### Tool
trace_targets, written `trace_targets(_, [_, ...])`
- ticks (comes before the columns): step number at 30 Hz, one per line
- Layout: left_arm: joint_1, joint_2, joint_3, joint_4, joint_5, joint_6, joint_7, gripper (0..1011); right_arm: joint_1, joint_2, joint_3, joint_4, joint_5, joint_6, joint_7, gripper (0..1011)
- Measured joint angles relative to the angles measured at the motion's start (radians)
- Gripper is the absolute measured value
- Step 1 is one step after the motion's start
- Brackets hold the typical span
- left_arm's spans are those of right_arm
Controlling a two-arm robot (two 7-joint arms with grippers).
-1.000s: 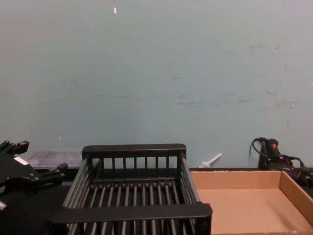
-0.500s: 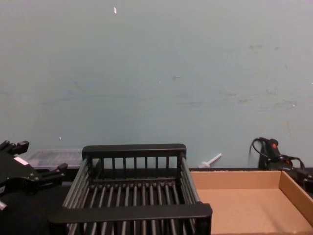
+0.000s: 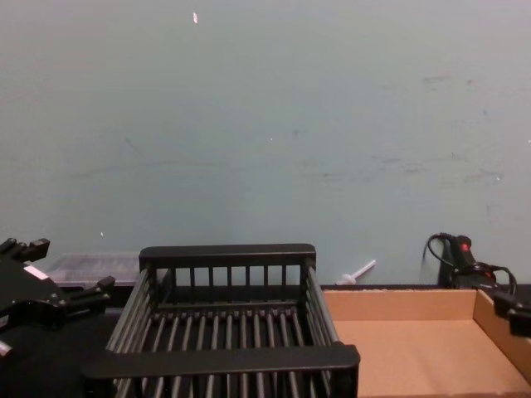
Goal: Pick up the white tape and place it into the black box , Pick up the silver tape and place it into the brown box.
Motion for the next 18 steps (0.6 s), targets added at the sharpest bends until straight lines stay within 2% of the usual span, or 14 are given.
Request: trace_targets(18, [0.000, 0.000, 0.000, 0.000, 0.000, 0.000, 0.000, 1001, -0.158, 0.031, 0.048, -0.163, 0.069, 0.166, 0.051, 1002])
